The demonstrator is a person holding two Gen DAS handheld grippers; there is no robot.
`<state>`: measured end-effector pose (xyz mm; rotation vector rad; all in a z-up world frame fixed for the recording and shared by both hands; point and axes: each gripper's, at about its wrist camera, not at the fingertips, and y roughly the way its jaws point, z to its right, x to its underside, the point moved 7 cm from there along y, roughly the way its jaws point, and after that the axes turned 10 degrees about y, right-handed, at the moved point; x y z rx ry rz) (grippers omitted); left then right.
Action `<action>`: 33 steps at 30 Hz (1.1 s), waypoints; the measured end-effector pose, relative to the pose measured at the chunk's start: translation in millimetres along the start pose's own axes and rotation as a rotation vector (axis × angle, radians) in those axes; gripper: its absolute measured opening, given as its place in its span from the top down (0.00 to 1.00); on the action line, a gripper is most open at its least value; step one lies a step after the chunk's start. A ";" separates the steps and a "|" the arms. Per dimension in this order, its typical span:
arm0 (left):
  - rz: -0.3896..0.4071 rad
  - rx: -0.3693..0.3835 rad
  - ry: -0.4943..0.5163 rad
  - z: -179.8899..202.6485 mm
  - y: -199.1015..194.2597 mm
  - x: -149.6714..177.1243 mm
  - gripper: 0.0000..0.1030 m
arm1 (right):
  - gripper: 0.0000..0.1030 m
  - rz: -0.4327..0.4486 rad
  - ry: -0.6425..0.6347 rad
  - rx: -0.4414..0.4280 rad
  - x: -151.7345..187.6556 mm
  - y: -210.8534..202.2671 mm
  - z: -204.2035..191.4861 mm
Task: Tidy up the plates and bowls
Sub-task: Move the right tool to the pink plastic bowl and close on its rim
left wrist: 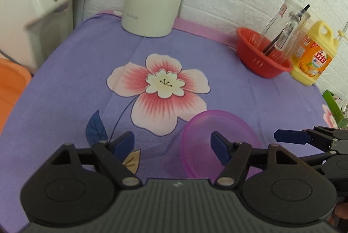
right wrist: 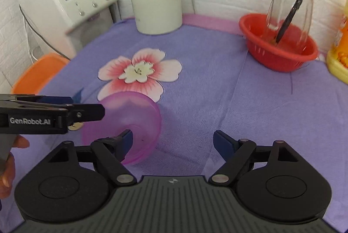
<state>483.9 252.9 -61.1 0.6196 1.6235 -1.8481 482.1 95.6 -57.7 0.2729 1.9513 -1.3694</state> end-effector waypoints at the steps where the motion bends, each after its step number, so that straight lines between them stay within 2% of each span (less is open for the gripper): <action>1: -0.001 -0.008 0.013 -0.1 4.0 0.0 0.32 | 0.00 -0.004 -0.004 0.002 0.5 5.2 -1.0; 9: 0.013 -0.089 0.083 -4.6 17.5 6.7 0.32 | 0.00 -0.010 -0.052 0.009 6.1 31.8 -12.3; 19: 0.037 -0.083 0.042 -10.7 16.2 8.5 0.32 | 0.00 0.003 -0.104 -0.015 4.5 36.1 -33.1; 20: 0.038 -0.080 0.037 -11.1 16.0 9.2 0.32 | 0.02 0.001 -0.103 -0.023 4.4 37.2 -35.5; 21: 0.039 -0.078 0.032 -11.4 15.9 9.7 0.33 | 0.09 -0.001 -0.104 -0.030 4.9 36.9 -37.4; 23: 0.039 -0.070 0.028 -10.1 14.6 10.6 0.38 | 0.15 0.000 -0.119 -0.034 6.7 35.1 -42.0; 28: 0.032 -0.006 0.034 5.3 10.9 13.3 0.78 | 0.15 -0.004 -0.131 -0.050 9.8 34.1 -47.0; 30: 0.033 0.015 0.047 17.5 3.6 13.8 0.80 | 0.24 -0.019 -0.129 -0.079 13.7 31.3 -51.6; 33: 0.054 -0.003 0.088 29.9 -12.0 10.9 0.80 | 0.25 -0.012 -0.150 -0.077 18.7 20.0 -57.3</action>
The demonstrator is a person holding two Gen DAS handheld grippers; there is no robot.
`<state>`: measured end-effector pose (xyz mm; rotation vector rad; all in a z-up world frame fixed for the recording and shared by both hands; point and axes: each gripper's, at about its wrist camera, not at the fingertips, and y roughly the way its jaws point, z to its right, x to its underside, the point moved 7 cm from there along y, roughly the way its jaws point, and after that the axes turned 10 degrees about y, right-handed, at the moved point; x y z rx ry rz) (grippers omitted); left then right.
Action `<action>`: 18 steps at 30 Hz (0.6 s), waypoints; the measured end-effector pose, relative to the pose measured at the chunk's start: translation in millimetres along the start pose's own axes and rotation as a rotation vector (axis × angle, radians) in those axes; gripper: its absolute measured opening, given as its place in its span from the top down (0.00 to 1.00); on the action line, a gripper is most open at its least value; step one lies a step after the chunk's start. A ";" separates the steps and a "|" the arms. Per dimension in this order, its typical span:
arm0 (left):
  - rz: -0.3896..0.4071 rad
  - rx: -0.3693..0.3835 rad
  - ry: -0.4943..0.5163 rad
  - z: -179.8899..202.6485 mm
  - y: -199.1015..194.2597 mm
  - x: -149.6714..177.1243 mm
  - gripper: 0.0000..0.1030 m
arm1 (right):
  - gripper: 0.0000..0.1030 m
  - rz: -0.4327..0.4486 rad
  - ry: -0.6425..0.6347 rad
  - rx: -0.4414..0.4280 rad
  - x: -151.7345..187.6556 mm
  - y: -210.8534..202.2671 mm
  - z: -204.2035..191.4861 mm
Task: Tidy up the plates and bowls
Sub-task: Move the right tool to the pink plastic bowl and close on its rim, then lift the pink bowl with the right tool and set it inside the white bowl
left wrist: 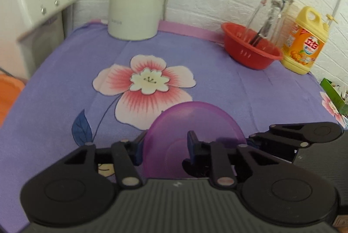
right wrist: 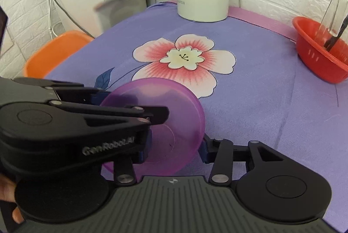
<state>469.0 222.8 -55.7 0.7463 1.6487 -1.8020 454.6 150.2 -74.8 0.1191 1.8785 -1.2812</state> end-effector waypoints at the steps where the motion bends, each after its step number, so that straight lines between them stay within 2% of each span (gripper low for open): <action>1: 0.001 0.009 -0.009 2.1 -5.5 -1.0 0.80 | 0.24 0.004 0.005 -0.001 -0.1 -5.1 0.5; 11: 0.044 0.047 -0.019 40.4 -69.6 2.3 0.80 | 0.25 0.043 0.029 -0.003 12.1 -72.0 -3.4; 15: 0.069 0.108 -0.037 74.0 -99.5 14.3 0.79 | 0.24 0.026 0.030 -0.012 30.8 -105.7 -3.6; 18: 0.083 0.148 -0.026 107.0 -115.5 25.5 0.79 | 0.24 0.017 0.013 0.037 51.8 -129.2 -0.2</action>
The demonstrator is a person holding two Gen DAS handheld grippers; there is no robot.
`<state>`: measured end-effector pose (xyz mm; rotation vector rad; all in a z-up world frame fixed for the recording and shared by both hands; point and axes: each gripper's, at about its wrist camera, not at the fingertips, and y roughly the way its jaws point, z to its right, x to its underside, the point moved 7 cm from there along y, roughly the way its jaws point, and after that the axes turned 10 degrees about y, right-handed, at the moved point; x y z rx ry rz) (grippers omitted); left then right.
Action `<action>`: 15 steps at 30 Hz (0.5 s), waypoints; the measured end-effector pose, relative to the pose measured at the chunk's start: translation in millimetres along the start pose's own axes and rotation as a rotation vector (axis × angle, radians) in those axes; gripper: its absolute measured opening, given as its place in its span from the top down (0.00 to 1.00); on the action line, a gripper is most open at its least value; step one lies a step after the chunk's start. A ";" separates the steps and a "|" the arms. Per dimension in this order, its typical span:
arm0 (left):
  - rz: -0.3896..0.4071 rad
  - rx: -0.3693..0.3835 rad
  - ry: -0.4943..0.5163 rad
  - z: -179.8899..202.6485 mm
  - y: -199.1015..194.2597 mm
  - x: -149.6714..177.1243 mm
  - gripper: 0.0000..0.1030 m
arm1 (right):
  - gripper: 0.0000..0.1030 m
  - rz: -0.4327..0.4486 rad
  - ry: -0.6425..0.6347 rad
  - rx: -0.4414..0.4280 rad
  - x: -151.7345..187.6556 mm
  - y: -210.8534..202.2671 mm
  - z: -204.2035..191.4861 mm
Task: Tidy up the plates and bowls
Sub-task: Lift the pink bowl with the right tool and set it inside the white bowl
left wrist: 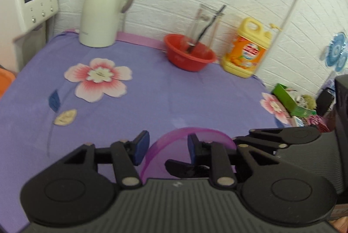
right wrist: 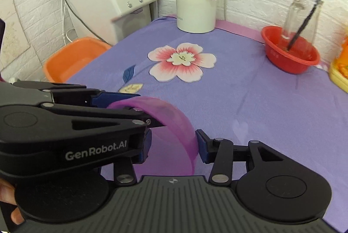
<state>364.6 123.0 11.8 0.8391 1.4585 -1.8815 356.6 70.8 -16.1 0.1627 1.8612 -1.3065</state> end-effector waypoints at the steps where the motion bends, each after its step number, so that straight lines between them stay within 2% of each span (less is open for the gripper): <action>1: 0.000 0.002 0.005 7.4 -0.2 3.0 0.79 | 0.24 -0.005 0.003 0.016 6.2 -4.4 2.7; 5: -0.077 0.023 -0.029 12.2 26.9 18.7 0.78 | 0.23 -0.050 0.057 0.039 25.0 1.1 23.3; 8: -0.126 0.008 -0.065 -1.4 49.7 28.6 0.79 | 0.24 -0.112 0.087 0.022 30.8 30.0 31.4; 12: -0.148 -0.033 -0.038 -20.3 71.7 26.7 0.78 | 0.21 -0.148 0.070 -0.010 28.3 60.0 30.1; 14: -0.154 -0.033 -0.038 -27.9 80.2 24.5 0.73 | 0.20 -0.142 0.078 -0.012 21.7 70.1 35.2; 15: -0.159 -0.034 -0.039 -32.1 83.1 24.0 0.66 | 0.19 -0.137 0.077 -0.011 19.0 72.5 38.1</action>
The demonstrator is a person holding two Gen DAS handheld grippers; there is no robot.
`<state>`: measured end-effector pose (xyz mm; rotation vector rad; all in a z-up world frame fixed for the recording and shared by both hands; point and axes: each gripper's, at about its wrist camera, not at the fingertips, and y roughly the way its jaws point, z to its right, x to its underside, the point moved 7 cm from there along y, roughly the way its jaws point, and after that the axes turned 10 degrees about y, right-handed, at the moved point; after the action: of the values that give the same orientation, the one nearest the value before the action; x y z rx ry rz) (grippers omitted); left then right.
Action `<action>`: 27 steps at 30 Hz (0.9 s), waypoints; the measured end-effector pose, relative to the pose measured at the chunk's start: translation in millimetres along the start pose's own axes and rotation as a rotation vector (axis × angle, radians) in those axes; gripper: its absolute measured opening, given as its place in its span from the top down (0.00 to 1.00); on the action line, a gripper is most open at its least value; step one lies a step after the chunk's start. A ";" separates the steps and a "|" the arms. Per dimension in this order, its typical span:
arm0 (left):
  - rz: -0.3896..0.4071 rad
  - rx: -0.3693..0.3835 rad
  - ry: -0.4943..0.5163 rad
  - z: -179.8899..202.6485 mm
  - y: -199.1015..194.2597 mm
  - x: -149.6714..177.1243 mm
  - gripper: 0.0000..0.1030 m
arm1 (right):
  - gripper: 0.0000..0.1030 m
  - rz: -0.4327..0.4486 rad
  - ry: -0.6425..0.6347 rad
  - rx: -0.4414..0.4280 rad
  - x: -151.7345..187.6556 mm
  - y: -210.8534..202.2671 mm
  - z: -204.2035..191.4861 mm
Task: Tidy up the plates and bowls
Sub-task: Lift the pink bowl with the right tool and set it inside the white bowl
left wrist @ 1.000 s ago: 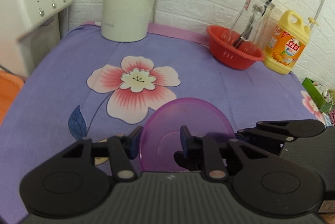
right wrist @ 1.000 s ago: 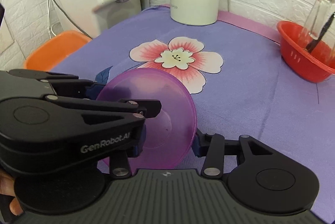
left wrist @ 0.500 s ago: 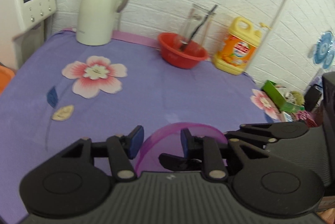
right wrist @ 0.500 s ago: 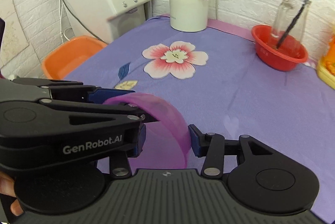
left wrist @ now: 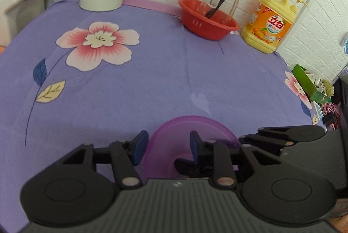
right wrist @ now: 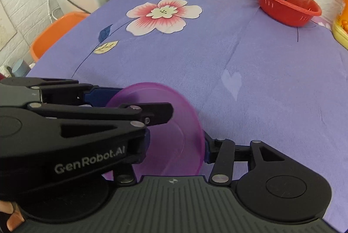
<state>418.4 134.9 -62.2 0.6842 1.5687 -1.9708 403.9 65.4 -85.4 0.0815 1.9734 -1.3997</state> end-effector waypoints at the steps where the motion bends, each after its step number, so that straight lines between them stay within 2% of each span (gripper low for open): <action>1: 0.000 -0.001 0.002 -2.9 1.2 -0.5 0.63 | 0.17 0.006 0.001 0.002 -1.2 -0.7 2.9; 4: 0.012 0.009 0.009 -7.6 -1.8 0.2 0.58 | 0.08 0.043 0.026 -0.003 -0.2 -13.9 17.7; 6: 0.012 0.022 0.014 -5.6 -4.1 4.1 0.58 | 0.01 0.063 0.028 -0.003 4.8 -23.4 24.5; 11: -0.010 0.041 0.033 1.8 -3.3 17.8 0.58 | 0.00 0.078 0.022 -0.033 16.3 -34.5 21.3; 13: -0.029 0.041 0.030 2.7 -1.1 23.8 0.61 | 0.01 0.057 -0.002 -0.041 20.3 -30.5 15.2; 17: -0.041 0.030 0.032 5.7 0.1 26.2 0.68 | 0.22 0.028 -0.027 -0.070 25.3 -19.2 1.8; 21: -0.037 0.034 0.010 5.3 -6.3 19.1 0.68 | 0.21 0.065 -0.084 -0.031 21.8 -27.8 -9.9; 27: 0.001 0.066 0.017 27.5 -30.3 12.6 0.68 | 0.21 0.094 -0.066 -0.017 20.2 -57.1 -6.7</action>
<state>386.9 112.7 -43.6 0.7293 1.5187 -2.0284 360.8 40.9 -50.0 0.1178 1.9020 -1.3093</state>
